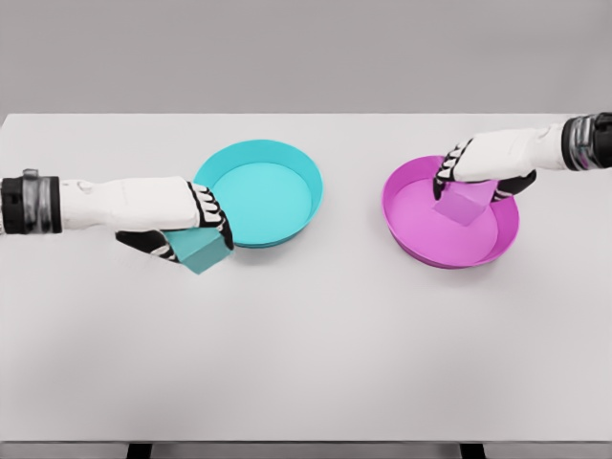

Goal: Place the blocks in the corresponding plates according to their colors

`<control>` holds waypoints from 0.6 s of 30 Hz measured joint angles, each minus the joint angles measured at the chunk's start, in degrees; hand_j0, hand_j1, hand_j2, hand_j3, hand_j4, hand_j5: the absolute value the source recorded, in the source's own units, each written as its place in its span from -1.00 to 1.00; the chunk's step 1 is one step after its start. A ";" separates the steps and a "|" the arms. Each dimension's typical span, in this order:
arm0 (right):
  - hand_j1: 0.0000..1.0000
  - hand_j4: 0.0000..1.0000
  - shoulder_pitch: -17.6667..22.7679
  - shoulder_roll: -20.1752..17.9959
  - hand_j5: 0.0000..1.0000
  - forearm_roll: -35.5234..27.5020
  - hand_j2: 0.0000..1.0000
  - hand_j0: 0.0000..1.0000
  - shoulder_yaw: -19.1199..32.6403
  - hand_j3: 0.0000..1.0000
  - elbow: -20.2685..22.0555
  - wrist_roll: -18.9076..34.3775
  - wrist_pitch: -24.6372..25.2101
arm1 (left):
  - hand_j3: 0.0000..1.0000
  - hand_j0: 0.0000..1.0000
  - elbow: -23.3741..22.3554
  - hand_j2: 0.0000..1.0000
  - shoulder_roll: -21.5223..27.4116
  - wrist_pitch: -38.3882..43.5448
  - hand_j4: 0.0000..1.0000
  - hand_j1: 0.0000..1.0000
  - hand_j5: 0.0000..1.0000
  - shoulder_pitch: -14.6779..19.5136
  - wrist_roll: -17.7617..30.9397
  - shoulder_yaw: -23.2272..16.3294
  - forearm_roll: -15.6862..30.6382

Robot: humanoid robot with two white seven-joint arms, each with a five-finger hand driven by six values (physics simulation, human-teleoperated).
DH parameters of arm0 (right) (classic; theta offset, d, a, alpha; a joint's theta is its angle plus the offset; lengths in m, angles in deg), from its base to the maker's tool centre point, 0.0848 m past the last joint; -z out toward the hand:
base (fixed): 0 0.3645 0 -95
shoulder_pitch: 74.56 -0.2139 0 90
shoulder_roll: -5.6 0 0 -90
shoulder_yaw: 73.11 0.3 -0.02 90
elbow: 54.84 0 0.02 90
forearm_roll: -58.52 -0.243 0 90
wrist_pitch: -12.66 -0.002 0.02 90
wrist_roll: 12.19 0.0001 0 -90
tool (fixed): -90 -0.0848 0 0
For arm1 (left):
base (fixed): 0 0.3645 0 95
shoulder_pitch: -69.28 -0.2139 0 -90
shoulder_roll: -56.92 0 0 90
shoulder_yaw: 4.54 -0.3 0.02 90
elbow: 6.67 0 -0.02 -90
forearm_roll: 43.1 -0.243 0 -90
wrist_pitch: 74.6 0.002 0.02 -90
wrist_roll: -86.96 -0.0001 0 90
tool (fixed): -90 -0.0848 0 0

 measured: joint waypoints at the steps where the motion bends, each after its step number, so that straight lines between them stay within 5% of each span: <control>1: 0.05 0.05 0.00 0.00 0.05 0.32 0.05 0.05 -0.28 0.05 0.04 0.00 0.00 | 0.11 0.11 -1.03 0.11 -0.77 0.02 0.11 0.11 0.11 0.70 -0.02 0.25 0.04; 2: 0.22 0.22 0.00 -0.01 0.22 0.53 0.22 0.22 -0.48 0.22 0.38 -0.01 0.01 | 0.11 0.11 -2.24 0.11 -1.63 0.02 0.11 0.11 0.11 1.23 -0.02 0.41 0.04; 3: 1.00 1.00 -0.09 -0.02 1.00 0.61 1.00 1.00 -0.60 1.00 0.89 -0.01 0.02 | 0.11 0.11 -3.56 0.11 -2.60 0.03 0.11 0.11 0.11 1.67 -0.01 0.52 0.04; 18: 1.00 1.00 -0.71 -3.02 1.00 -1.10 1.00 1.00 4.09 1.00 2.60 -0.02 0.07 | 0.11 0.11 -23.64 0.11 -17.57 -0.01 0.11 0.11 0.11 6.51 -0.02 0.78 -0.53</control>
